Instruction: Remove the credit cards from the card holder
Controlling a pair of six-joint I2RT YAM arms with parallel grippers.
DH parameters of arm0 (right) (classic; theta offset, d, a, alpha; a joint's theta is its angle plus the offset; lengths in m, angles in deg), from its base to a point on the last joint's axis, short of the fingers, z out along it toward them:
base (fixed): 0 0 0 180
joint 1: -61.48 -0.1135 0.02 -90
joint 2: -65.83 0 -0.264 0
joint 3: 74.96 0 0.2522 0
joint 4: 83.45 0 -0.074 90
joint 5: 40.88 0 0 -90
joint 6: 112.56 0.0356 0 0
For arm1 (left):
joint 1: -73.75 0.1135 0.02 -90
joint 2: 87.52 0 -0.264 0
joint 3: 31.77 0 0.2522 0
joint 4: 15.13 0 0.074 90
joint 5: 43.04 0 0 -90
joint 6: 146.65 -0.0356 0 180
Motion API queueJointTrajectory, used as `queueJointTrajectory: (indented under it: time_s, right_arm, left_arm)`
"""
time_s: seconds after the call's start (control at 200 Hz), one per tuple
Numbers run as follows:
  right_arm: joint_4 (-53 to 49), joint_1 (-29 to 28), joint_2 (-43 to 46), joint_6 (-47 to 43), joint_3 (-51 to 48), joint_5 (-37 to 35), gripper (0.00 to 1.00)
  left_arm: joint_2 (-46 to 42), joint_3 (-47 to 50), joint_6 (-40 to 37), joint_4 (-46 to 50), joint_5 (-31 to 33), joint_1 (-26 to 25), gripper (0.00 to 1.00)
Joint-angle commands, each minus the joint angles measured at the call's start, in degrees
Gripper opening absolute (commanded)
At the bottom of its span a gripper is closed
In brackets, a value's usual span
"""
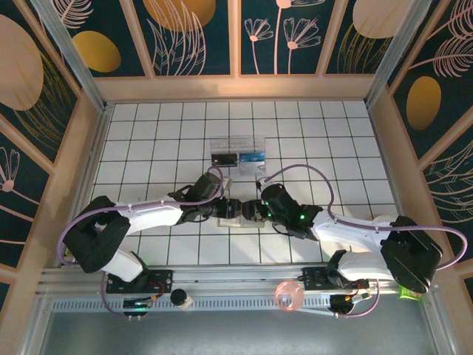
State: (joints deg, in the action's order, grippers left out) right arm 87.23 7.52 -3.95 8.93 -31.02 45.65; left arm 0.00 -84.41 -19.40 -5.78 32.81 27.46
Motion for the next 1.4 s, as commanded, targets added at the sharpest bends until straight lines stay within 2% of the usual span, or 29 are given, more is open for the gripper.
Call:
queueJointTrajectory:
  time_s: [0.0, 0.165, 0.48, 0.676, 0.741, 0.816, 1.006, 1.196, 1.396]
  right_arm:
    - [0.20, 0.94, 0.37, 1.45, -0.21, 0.78, 0.55]
    - [-0.14, 1.54, -0.37, 2.24, -0.77, 1.52, 0.55]
    - [-2.15, 5.10, 1.01, 4.78, -1.75, 0.68, 0.56]
    - [-3.13, 7.63, 4.26, 5.54, -3.47, 1.17, 0.56]
    - [-2.12, 7.69, 4.68, 4.52, -3.65, 2.22, 0.56]
    - [0.53, 7.51, 4.39, 3.16, -3.55, 7.35, 0.56]
    - [2.78, 7.46, -0.10, 3.90, -0.76, 10.44, 0.56]
    - [-1.64, 7.51, -8.80, 5.14, 1.56, 9.22, 0.49]
    - [-6.84, 7.46, -9.50, 6.59, 0.18, 2.81, 0.39]
  left_arm:
    - [1.35, -0.84, -0.76, 1.07, -2.54, -1.26, 0.63]
    - [0.63, -0.52, -1.04, 0.89, -2.37, -1.44, 0.71]
    - [2.99, 0.40, -3.09, 1.68, -0.82, -1.75, 0.72]
    - [3.19, -1.40, -6.22, 5.84, 5.72, -4.51, 0.72]
    - [3.52, -1.49, -6.87, 6.34, 6.64, -4.99, 0.72]
    - [3.29, -0.61, -6.43, 5.11, 6.36, -5.05, 0.72]
    - [2.83, -0.02, -6.15, 3.80, 6.24, -5.05, 0.72]
    - [1.59, 0.85, -5.47, 3.14, 6.67, -4.99, 0.72]
    - [-0.45, 3.75, -3.54, 2.63, 9.86, -4.48, 0.67]
